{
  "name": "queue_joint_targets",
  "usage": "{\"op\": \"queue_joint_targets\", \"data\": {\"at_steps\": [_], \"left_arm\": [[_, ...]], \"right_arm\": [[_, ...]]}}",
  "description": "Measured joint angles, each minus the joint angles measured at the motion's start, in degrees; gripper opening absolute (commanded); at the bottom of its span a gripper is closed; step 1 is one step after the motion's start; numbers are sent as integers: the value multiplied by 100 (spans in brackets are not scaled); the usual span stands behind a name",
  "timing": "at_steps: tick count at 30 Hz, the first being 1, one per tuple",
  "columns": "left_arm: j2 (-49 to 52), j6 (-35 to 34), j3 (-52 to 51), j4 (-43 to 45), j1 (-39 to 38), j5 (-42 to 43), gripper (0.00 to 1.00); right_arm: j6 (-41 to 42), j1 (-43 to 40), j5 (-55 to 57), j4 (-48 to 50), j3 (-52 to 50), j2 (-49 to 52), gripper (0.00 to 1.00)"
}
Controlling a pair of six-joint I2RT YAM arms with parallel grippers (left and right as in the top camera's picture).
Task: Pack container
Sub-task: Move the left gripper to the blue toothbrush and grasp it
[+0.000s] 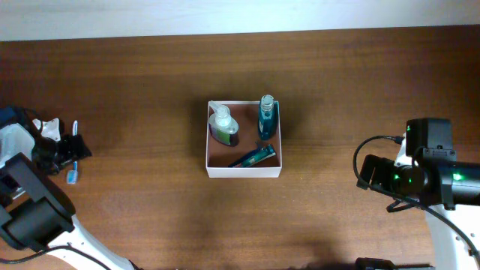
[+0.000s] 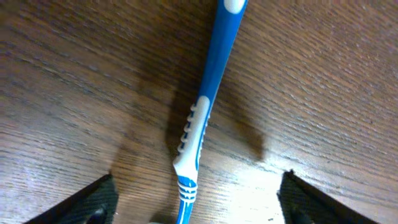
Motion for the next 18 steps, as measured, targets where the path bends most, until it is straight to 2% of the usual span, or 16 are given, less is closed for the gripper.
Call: {"op": "queue_joint_targets", "data": {"at_steps": [10,18], "left_arm": [[46,-120,72,13,-44,-144,80],[105,-138,114,271,-323,-627,78]], "right_arm": [[0,0,17,0,0,0,99],[0,0,17,0,0,0,99]]}}
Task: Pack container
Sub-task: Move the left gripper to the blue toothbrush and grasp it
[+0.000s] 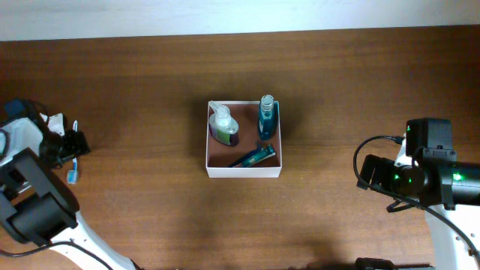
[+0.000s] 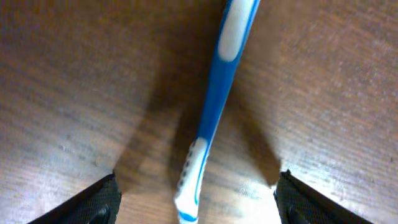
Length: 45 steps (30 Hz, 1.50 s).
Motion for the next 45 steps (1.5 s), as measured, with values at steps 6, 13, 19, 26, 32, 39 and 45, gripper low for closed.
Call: {"op": "queue_joint_targets", "data": {"at_steps": [6,13,19,26,32,39,45], "left_arm": [[20,-9,2,79,-133,-162,59],[20,-2,2,68,-140,-168,34],[20,-20,4,48,-140,-179,26],[22,-22,4,20,-140,-186,15],[20,-20,4,7,-140,-186,5],[20,-31,17,-37,-140,-186,0],[-2,-151,22,-136,-151,-129,0]], "right_arm": [[0,0,0,0,0,0,99],[0,0,0,0,0,0,99],[0,0,0,0,0,0,98],[-2,0,0,0,0,0,99],[-2,0,0,0,0,0,99],[-2,0,2,0,0,0,99],[-4,0,2,0,0,0,99]]}}
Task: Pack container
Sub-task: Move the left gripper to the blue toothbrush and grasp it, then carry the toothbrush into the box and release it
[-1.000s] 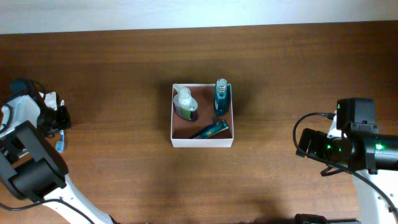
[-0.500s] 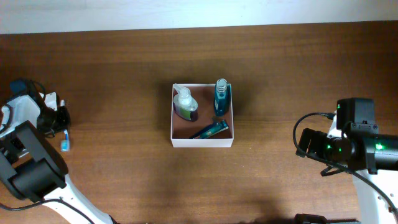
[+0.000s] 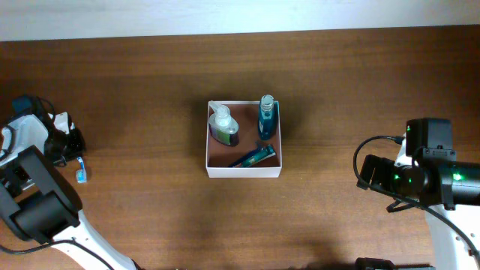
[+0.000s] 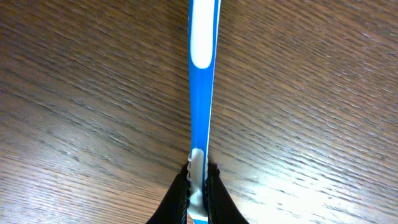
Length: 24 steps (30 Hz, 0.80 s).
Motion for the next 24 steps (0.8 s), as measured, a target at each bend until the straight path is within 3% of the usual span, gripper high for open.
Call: {"op": "queue_joint_targets", "data": {"at_steps": [4,10,16,24], "left_arm": [[-275,-26,-35,-37,-81,229,0],[-1934,-48,-52,-50,-811,680,0],[-3421,24,-26,-160,-2205,833,0],[-4050,544,-26,-466,-4382,654,0]], "right_arm": [[4,0,0,0,0,0,98],[2,0,2,0,0,0,99],[2,0,2,0,0,0,99],[4,0,0,-4,0,0,99]]}}
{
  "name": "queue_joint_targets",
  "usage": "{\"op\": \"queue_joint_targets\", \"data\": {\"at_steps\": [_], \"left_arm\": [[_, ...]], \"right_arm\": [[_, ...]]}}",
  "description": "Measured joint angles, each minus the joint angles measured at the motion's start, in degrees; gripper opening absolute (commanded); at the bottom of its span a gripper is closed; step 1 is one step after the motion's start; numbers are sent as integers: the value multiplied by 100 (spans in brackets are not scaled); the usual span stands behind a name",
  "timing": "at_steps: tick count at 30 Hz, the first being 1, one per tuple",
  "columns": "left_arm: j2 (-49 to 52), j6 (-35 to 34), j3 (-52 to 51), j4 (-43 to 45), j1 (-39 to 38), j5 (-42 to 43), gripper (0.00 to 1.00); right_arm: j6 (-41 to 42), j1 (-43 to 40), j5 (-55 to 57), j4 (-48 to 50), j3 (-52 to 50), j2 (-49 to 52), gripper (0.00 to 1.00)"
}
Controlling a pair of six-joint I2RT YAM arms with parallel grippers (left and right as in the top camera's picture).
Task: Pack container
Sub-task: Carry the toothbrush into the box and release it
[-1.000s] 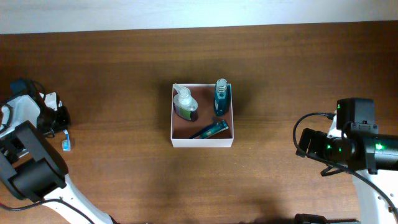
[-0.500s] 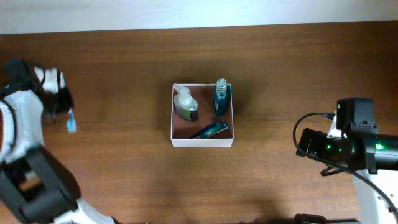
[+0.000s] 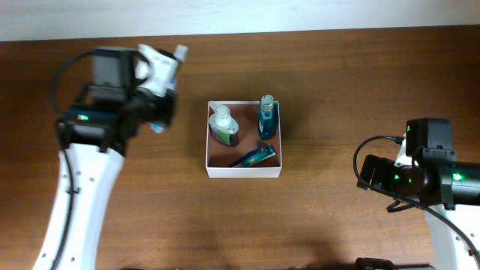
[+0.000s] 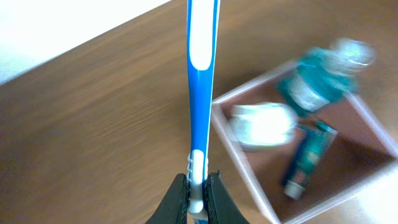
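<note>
My left gripper (image 4: 198,193) is shut on the handle of a blue and white toothbrush (image 4: 202,93), held above the table just left of the white box (image 4: 242,165). Overhead, the left gripper (image 3: 160,116) hangs beside the box's (image 3: 244,172) left wall, and only the toothbrush's blue end (image 3: 156,127) shows. Inside the box stand a clear pump bottle (image 3: 223,126) and a teal bottle (image 3: 267,116), and a teal tube (image 3: 253,156) lies in it. My right gripper (image 3: 369,174) rests folded at the far right; its jaws cannot be made out.
Dark wooden table (image 3: 337,82) all around the box. A pale wall edge runs along the table's far side. The right arm's body (image 3: 427,172) sits near the right edge.
My left gripper, shut on the toothbrush at the table's far left, has lifted it off the table and now holds it next to the box's left side.
The toothbrush lay on the table at the far left with my left gripper open around it, at first and again at the second moment. Then the jaws were shut on its handle. Now the brush is held in the air by the box. The right arm stayed still.
</note>
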Motion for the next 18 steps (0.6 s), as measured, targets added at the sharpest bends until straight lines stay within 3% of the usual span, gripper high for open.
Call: {"op": "queue_joint_targets", "data": {"at_steps": [8,18], "left_arm": [[42,754,-4,-157,-1526,-90,0],[1366,1152,-57,-166,-2218,-107,1]], "right_arm": [[-4,0,0,2,-2,0,99],[0,0,0,0,0,0,99]]}}
